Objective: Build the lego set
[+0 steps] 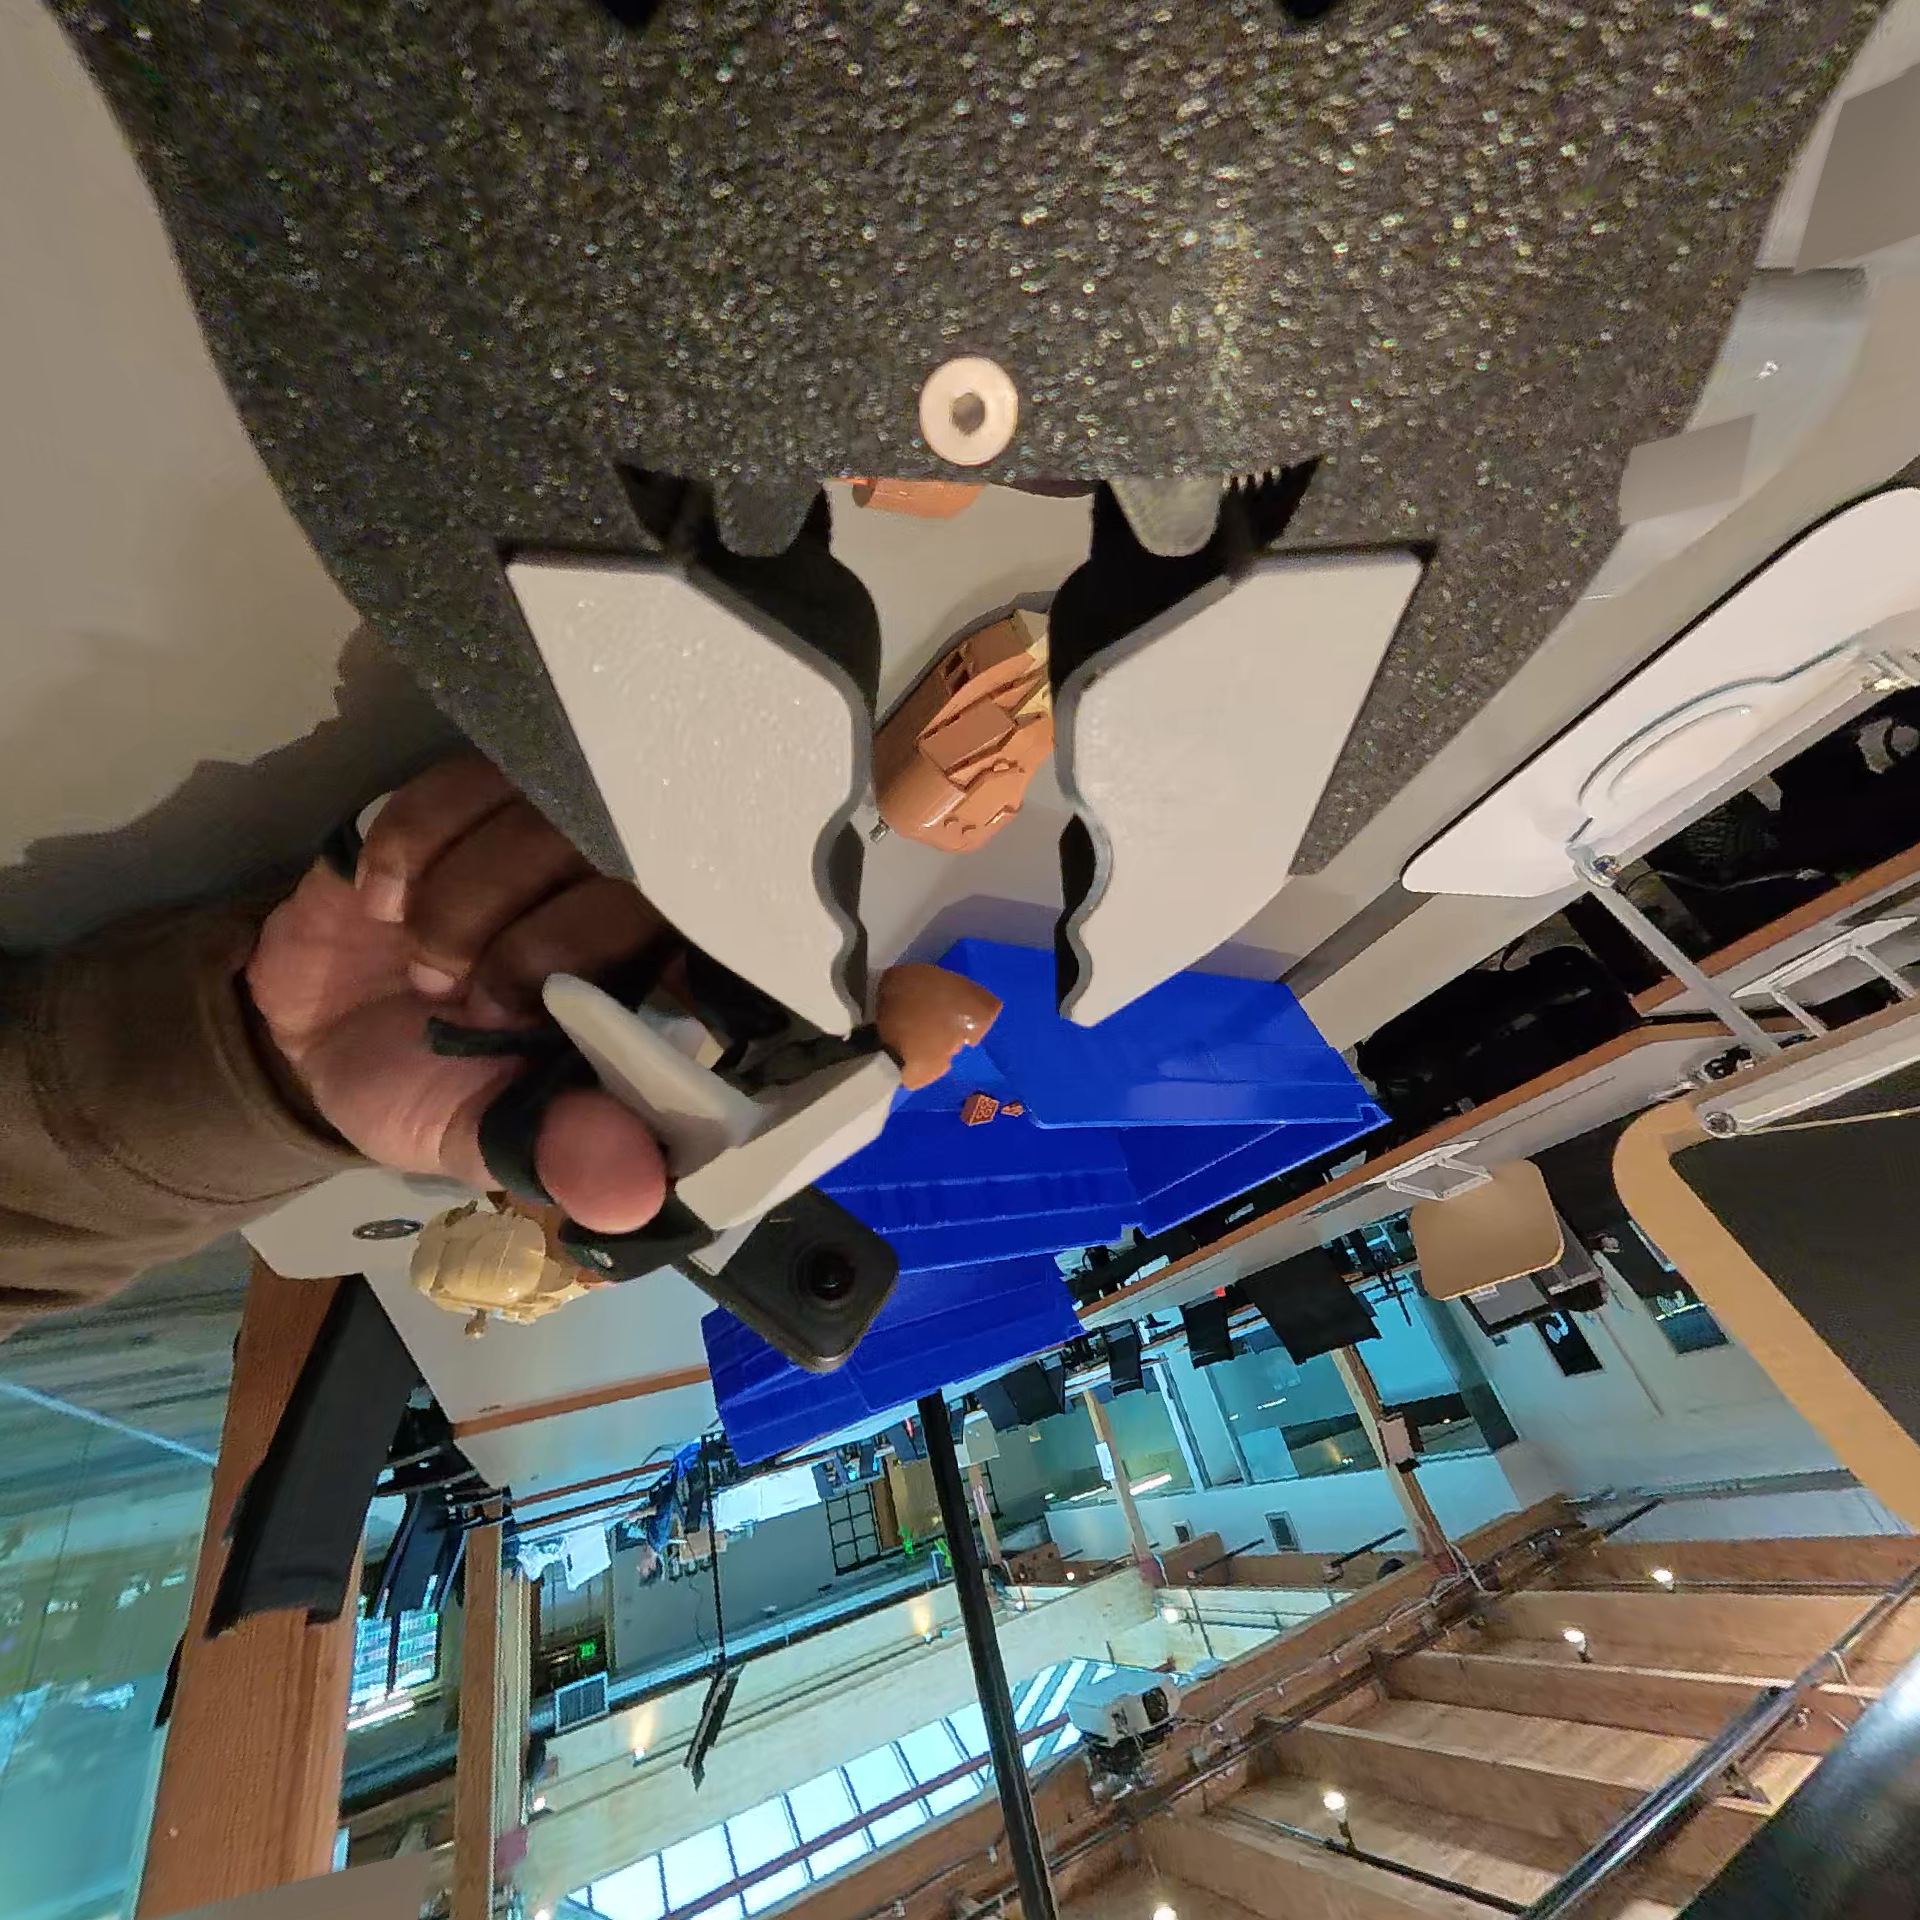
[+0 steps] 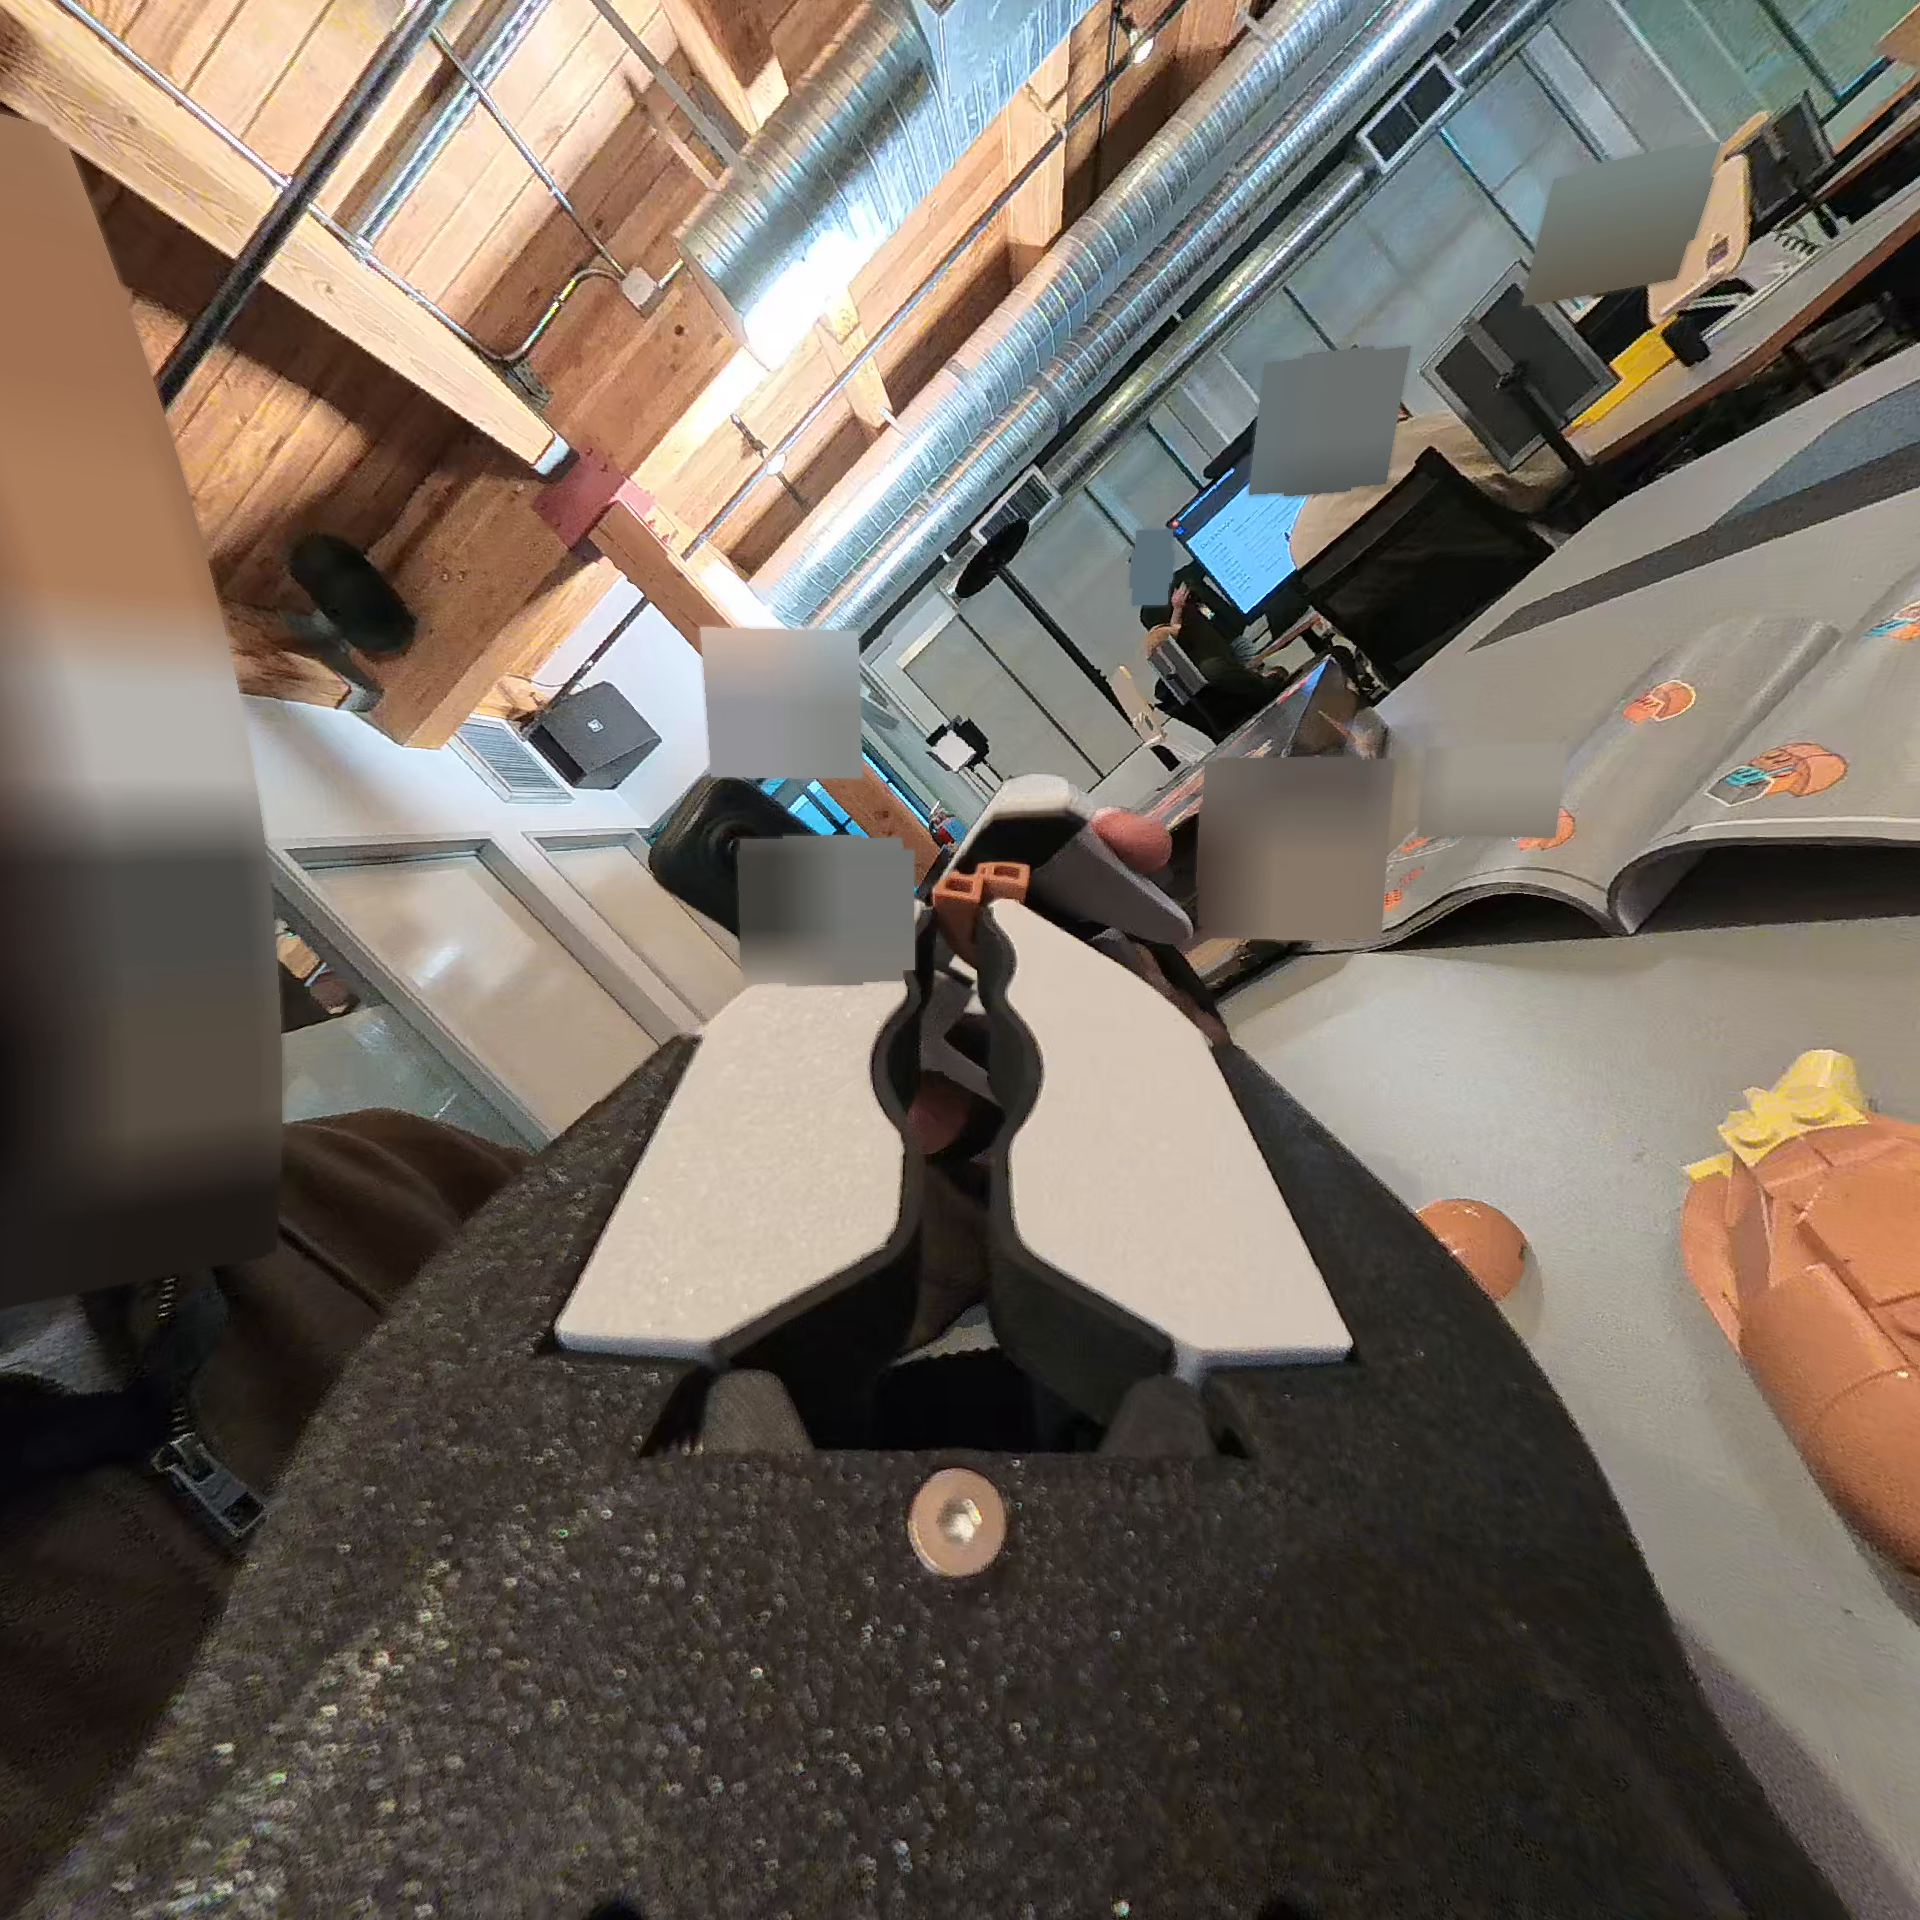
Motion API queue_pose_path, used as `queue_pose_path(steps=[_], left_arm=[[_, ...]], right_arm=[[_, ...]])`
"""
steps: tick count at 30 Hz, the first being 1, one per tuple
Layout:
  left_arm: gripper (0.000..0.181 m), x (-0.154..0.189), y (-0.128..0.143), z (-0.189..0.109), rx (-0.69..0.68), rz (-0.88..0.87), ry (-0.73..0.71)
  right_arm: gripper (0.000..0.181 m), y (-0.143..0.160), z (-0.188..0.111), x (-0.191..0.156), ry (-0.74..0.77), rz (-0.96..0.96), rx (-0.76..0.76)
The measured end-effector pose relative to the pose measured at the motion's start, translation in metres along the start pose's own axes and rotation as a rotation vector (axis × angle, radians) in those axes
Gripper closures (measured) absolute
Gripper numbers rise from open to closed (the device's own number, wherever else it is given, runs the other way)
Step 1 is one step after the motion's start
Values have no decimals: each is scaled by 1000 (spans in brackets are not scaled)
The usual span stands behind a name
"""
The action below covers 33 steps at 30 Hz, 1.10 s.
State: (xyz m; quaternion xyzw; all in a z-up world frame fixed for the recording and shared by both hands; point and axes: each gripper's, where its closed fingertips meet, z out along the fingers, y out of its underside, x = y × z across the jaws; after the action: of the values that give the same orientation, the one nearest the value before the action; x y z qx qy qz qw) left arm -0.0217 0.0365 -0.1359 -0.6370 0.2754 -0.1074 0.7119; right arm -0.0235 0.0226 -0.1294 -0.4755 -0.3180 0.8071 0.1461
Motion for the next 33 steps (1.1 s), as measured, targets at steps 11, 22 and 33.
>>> queue_pose_path(steps=[11,22,33], left_arm=[[158,1,6,2,-52,86,-35],[158,7,31,-4,-257,253,57],[158,22,53,-5,-381,422,131]], right_arm=[[174,2,1,4,18,-1,5],[152,12,-13,32,288,-324,-343],[169,41,-13,38,285,-260,-565]])
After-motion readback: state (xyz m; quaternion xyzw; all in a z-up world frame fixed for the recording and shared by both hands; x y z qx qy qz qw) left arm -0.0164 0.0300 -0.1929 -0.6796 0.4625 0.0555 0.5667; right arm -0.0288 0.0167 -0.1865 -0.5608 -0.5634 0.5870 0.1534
